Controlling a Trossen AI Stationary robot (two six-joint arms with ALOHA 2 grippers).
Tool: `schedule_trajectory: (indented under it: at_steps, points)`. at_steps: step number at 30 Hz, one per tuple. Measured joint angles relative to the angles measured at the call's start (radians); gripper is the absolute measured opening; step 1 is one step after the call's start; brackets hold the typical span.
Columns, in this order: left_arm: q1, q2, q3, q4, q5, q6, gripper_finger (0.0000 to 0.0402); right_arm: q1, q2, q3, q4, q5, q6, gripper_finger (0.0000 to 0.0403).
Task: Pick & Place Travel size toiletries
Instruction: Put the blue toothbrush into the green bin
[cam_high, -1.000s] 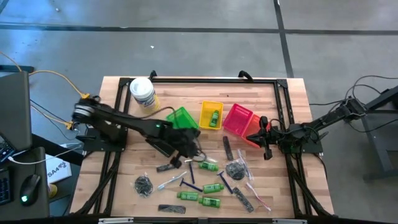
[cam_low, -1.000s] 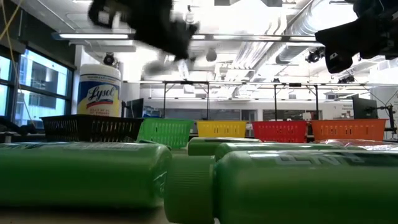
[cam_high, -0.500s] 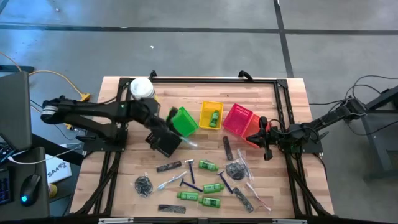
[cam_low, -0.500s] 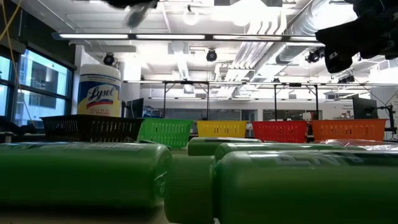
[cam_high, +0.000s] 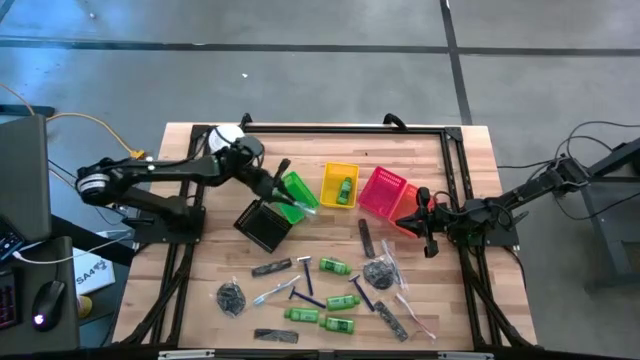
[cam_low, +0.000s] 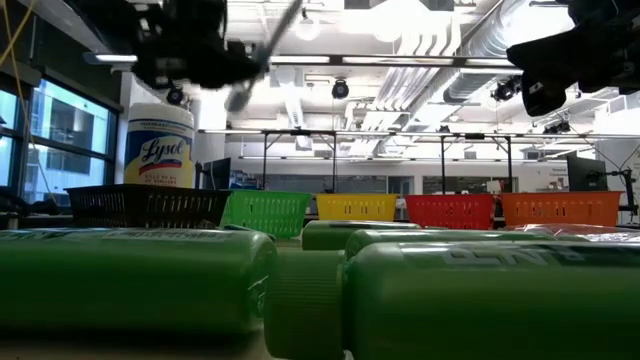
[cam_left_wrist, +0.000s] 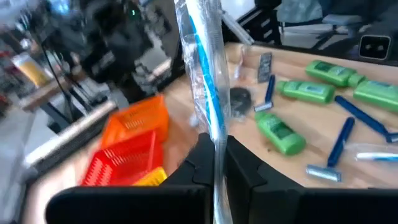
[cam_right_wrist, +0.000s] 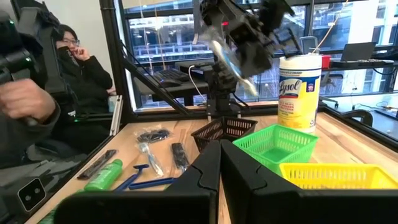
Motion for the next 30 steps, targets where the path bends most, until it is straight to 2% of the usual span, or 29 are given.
schedule_trajectory:
  at_steps: [10,19,25,30]
  points:
    - [0.053,0.173,0.001,0.07,0.012,-0.04,0.0007,0.0,0.0,0.0,-0.001,0.0,0.0,0.0004]
    - [0.122,0.231,0.002,0.069,0.013,-0.04,0.0007,0.0,0.0,0.0,-0.002,0.0,0.003,0.0004]
    - [0.195,0.288,0.002,0.052,0.075,-0.062,0.0007,0.0,0.0,0.0,-0.002,0.0,0.001,0.0004]
    - [0.212,0.341,0.002,0.046,0.129,-0.06,0.0007,0.0,0.0,0.0,-0.002,0.0,0.001,0.0004]
